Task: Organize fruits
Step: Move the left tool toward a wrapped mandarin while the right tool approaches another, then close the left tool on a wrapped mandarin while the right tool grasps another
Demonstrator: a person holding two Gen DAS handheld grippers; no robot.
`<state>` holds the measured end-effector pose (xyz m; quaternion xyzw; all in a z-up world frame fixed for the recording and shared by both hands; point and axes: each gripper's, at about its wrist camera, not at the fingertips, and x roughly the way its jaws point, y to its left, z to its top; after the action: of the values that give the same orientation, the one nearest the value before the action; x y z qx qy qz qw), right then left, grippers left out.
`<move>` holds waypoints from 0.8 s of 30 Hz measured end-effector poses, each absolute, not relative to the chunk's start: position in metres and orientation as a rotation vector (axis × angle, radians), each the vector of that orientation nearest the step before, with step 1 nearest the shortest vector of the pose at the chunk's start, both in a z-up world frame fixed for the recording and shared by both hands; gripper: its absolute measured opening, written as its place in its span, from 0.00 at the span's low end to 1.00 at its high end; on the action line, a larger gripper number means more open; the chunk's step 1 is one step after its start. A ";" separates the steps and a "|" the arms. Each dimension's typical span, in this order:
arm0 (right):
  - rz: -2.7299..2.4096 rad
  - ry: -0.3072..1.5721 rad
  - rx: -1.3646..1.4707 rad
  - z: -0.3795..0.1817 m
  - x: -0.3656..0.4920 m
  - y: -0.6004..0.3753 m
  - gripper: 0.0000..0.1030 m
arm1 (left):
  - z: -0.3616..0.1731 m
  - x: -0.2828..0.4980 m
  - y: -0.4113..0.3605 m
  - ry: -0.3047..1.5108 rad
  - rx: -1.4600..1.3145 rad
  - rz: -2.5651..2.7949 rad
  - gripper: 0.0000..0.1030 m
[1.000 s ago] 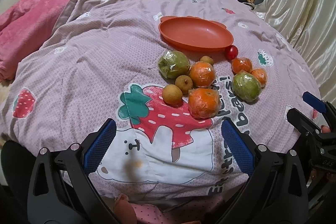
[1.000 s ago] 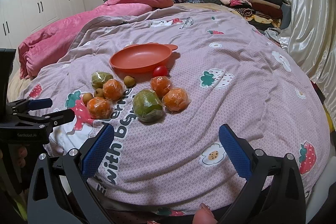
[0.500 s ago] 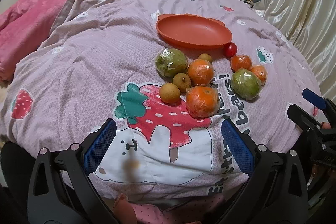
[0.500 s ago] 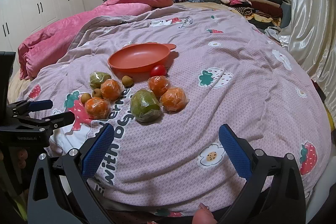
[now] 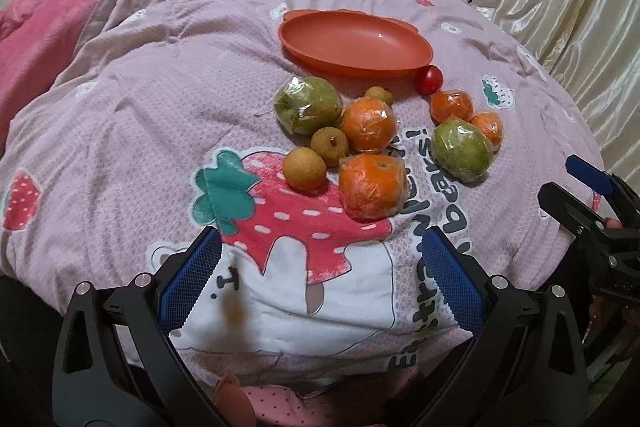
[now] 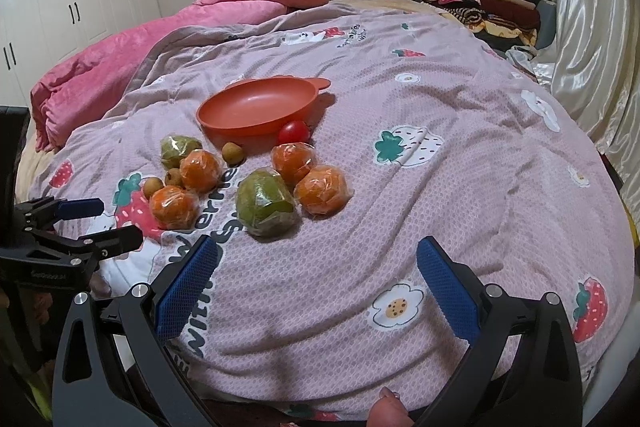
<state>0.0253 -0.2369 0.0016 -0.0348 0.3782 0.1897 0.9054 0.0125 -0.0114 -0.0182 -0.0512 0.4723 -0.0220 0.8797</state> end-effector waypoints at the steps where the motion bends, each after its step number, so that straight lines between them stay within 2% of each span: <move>1: 0.390 0.785 -0.071 0.001 0.027 -0.238 0.96 | -0.019 0.014 -0.011 0.986 -0.113 -0.049 0.92; 8: 0.367 0.807 -0.082 -0.005 0.045 -0.244 0.96 | -0.018 0.026 -0.021 0.982 -0.124 -0.092 0.90; 12: 0.357 0.822 -0.082 -0.009 0.055 -0.250 0.96 | -0.020 0.033 -0.032 0.990 -0.101 -0.126 0.72; 15: 0.362 0.838 -0.085 -0.012 0.064 -0.252 0.96 | -0.027 0.039 -0.036 1.014 -0.097 -0.132 0.64; 24: 0.462 0.873 -0.156 -0.018 0.092 -0.243 0.96 | -0.035 0.052 -0.036 1.025 -0.082 -0.124 0.52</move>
<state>0.0920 -0.2434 -0.0177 -0.0750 0.4186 0.2217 0.8775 0.0523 -0.0363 -0.0348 -0.0390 0.4900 -0.0591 0.8688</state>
